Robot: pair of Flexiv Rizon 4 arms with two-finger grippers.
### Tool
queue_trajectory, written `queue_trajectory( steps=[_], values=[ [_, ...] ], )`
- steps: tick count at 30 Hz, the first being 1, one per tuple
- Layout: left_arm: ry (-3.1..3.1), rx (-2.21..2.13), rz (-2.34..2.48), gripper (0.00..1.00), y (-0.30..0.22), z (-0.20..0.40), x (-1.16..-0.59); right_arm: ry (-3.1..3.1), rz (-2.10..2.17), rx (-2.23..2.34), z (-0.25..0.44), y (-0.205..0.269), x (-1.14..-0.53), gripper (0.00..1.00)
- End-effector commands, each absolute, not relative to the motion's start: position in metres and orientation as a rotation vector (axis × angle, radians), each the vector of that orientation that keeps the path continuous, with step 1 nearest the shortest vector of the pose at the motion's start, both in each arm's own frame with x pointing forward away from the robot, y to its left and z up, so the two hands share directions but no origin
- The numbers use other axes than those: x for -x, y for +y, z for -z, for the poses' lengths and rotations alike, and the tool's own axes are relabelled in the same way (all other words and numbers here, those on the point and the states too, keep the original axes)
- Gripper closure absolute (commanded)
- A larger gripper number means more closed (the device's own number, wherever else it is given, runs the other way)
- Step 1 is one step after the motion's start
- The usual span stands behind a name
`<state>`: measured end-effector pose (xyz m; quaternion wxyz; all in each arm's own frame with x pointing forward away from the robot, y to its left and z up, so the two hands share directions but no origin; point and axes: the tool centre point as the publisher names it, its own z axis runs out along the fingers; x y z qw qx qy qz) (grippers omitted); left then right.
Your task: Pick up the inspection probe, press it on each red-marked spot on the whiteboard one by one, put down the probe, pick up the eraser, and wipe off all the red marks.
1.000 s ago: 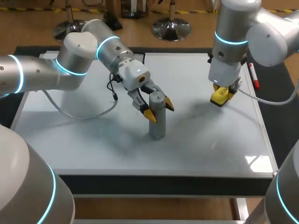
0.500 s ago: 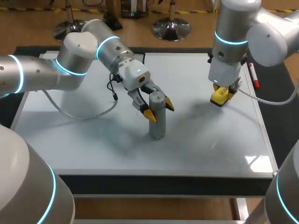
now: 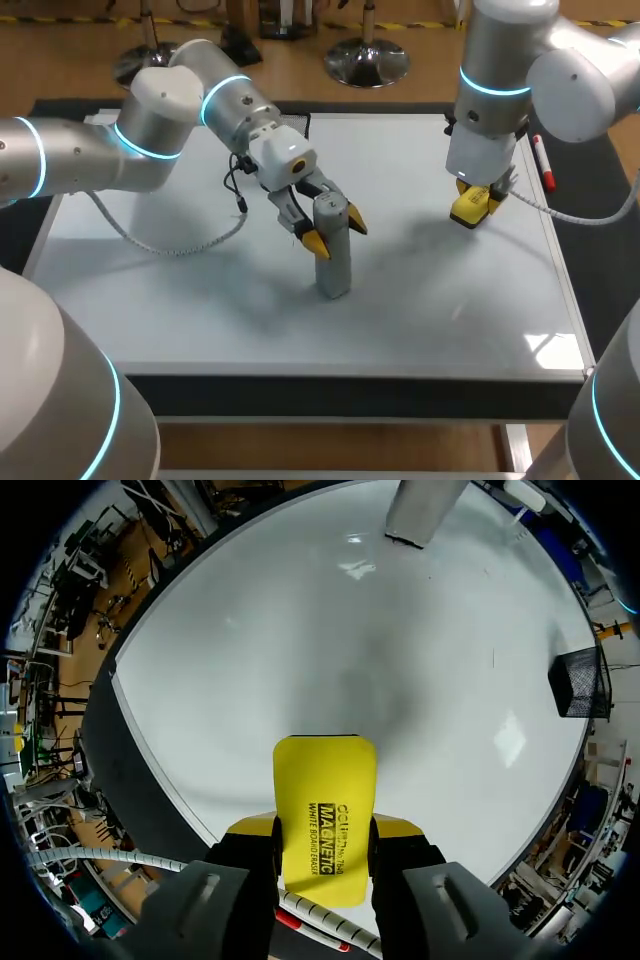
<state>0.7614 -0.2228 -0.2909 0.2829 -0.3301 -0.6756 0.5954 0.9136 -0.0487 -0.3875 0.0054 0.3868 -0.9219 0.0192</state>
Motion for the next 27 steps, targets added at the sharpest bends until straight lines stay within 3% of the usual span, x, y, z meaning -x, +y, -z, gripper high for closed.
queue_trajectory(
  steps=[1, 27],
  values=[
    [-1.816, 0.887, -1.601, 1.00, -0.201, 0.279, -0.772, -2.884, -0.064, -1.213, 0.387, -0.049, -0.914, 1.00],
    [-2.020, 0.916, -1.578, 1.00, -0.081, 0.221, -0.886, -2.884, -0.064, -1.213, 0.387, -0.049, -0.914, 1.00]
  ],
)
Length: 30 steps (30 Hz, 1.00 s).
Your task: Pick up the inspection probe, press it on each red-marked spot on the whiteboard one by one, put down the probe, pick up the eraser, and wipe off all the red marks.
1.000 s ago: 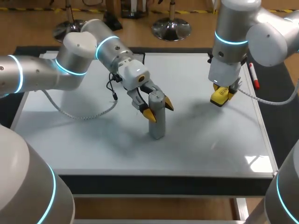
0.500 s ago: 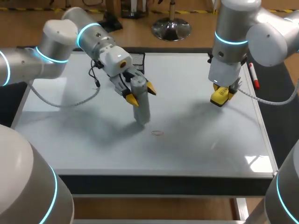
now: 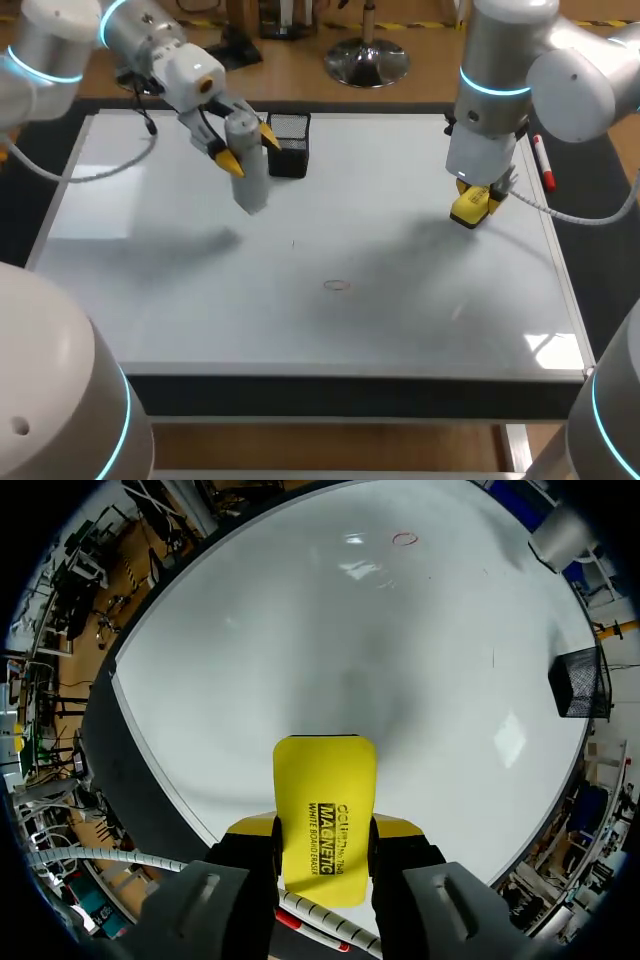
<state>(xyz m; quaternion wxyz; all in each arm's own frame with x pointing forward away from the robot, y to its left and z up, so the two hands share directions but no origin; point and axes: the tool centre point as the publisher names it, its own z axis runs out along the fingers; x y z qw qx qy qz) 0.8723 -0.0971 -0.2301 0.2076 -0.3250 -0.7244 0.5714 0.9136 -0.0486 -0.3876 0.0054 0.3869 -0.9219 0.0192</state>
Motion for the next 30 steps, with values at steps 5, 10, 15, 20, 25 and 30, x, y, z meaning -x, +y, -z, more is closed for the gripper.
queue_trajectory(
  steps=[5, 10, 15, 20, 25, 30],
  values=[
    [-2.041, 0.916, -1.577, 1.00, -0.064, 0.221, -0.901, -2.884, -0.064, -1.213, 0.387, -0.049, -0.914, 1.00],
    [-2.065, 0.906, -1.576, 1.00, -0.048, 0.219, -0.911, -2.884, -0.064, -1.213, 0.387, -0.049, -0.914, 1.00],
    [-2.084, 0.890, -1.581, 1.00, -0.032, 0.223, -0.920, -2.884, -0.064, -1.213, 0.387, -0.049, -0.914, 1.00],
    [-2.087, 0.870, -1.586, 1.00, -0.021, 0.230, -0.924, -2.884, -0.064, -1.213, 0.387, -0.049, -0.914, 1.00],
    [-2.083, 0.849, -1.607, 1.00, -0.013, 0.235, -0.927, -2.884, -0.064, -1.213, 0.387, -0.049, -0.914, 1.00],
    [-2.081, 0.842, -1.606, 1.00, -0.010, 0.237, -0.928, -2.884, -0.064, -1.213, 0.387, -0.049, -0.914, 1.00]
  ],
)
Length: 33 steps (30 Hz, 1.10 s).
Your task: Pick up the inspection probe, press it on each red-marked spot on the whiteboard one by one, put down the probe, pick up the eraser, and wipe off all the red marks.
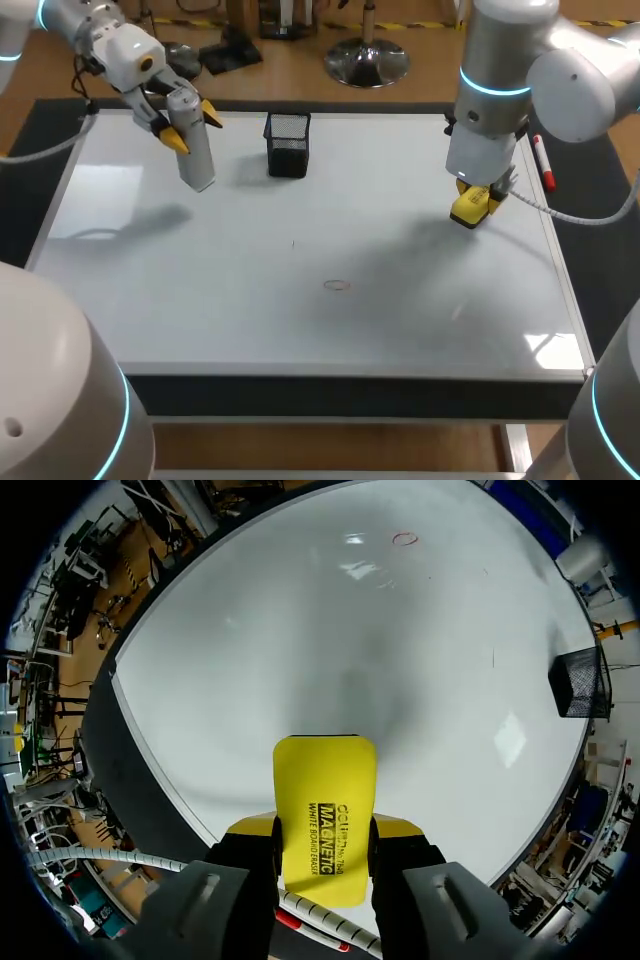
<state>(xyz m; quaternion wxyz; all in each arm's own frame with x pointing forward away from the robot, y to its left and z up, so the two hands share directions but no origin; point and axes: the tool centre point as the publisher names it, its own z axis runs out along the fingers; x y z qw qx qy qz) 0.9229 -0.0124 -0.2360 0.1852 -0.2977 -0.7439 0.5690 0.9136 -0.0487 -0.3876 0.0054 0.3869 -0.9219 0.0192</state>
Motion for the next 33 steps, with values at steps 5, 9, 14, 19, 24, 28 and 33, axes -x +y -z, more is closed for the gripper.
queue_trajectory(
  steps=[5, 9, 14, 19, 24, 28, 33],
  values=[
    [-2.081, 0.842, -1.606, 1.00, -0.010, 0.237, -0.928, -2.884, -0.064, -1.213, 0.387, -0.049, -0.914, 1.00],
    [-2.081, 0.842, -1.606, 1.00, -0.010, 0.237, -0.928, -2.884, -0.064, -1.213, 0.387, -0.049, -0.914, 1.00],
    [-2.081, 0.842, -1.606, 1.00, -0.010, 0.237, -0.928, -2.857, -0.074, -1.276, 0.385, -0.044, -0.917, 1.00],
    [-2.081, 0.842, -1.606, 1.00, -0.010, 0.237, -0.928, -2.781, -0.101, -1.430, 0.380, -0.025, -0.932, 1.00],
    [-2.081, 0.842, -1.606, 1.00, -0.010, 0.237, -0.928, -2.694, -0.130, -1.561, 0.380, -0.004, -0.951, 1.00],
    [-2.081, 0.842, -1.606, 1.00, -0.010, 0.237, -0.928, -2.622, -0.140, -1.668, 0.383, 0.017, -0.966, 1.00],
    [-2.081, 0.842, -1.606, 1.00, -0.010, 0.237, -0.928, -2.552, -0.097, -1.785, 0.386, 0.042, -0.984, 1.00]
  ],
)
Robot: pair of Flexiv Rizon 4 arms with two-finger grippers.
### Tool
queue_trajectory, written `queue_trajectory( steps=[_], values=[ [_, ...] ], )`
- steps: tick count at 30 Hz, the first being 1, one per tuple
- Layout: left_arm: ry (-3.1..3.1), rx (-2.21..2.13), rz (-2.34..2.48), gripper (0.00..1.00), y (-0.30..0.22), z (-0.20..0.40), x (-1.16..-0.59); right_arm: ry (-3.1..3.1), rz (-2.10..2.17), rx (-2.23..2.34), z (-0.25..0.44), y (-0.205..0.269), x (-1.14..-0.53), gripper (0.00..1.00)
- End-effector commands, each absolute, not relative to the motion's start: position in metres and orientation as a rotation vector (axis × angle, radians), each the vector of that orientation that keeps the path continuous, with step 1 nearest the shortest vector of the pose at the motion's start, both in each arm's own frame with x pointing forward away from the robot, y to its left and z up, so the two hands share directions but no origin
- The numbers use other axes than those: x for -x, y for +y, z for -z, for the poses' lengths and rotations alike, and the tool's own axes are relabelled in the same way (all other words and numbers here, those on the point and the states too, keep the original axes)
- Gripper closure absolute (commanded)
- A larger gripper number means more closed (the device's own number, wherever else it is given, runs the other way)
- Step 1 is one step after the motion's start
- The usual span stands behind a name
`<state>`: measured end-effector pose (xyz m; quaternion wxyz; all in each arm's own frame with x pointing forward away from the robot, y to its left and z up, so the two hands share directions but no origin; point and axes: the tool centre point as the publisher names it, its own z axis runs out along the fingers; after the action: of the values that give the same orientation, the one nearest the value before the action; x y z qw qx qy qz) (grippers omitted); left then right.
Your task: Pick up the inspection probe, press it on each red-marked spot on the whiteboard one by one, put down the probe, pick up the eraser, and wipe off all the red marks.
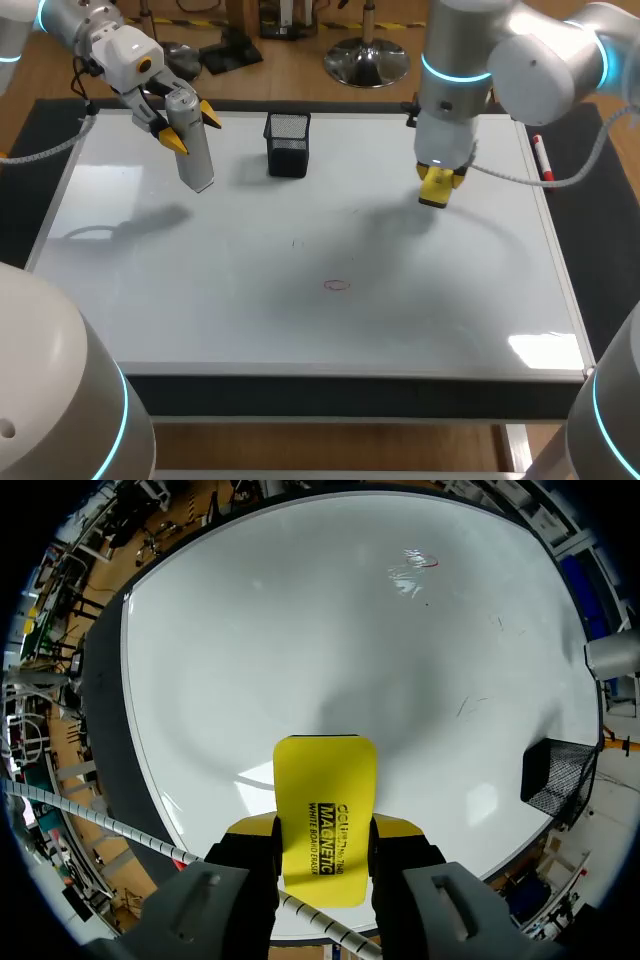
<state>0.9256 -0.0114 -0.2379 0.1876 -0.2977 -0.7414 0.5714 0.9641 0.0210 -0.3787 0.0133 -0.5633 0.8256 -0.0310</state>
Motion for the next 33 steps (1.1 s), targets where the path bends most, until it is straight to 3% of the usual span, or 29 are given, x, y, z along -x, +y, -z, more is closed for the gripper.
queue_trajectory(
  steps=[1, 33],
  values=[
    [-2.081, 0.842, -1.606, 1.00, -0.010, 0.237, -0.928, 2.590, 0.071, 1.823, 0.387, 0.046, -0.988, 1.00],
    [-2.081, 0.842, -1.606, 1.00, -0.010, 0.237, -0.928, 2.345, 0.081, 2.130, 0.415, 0.138, -1.045, 1.00]
  ],
)
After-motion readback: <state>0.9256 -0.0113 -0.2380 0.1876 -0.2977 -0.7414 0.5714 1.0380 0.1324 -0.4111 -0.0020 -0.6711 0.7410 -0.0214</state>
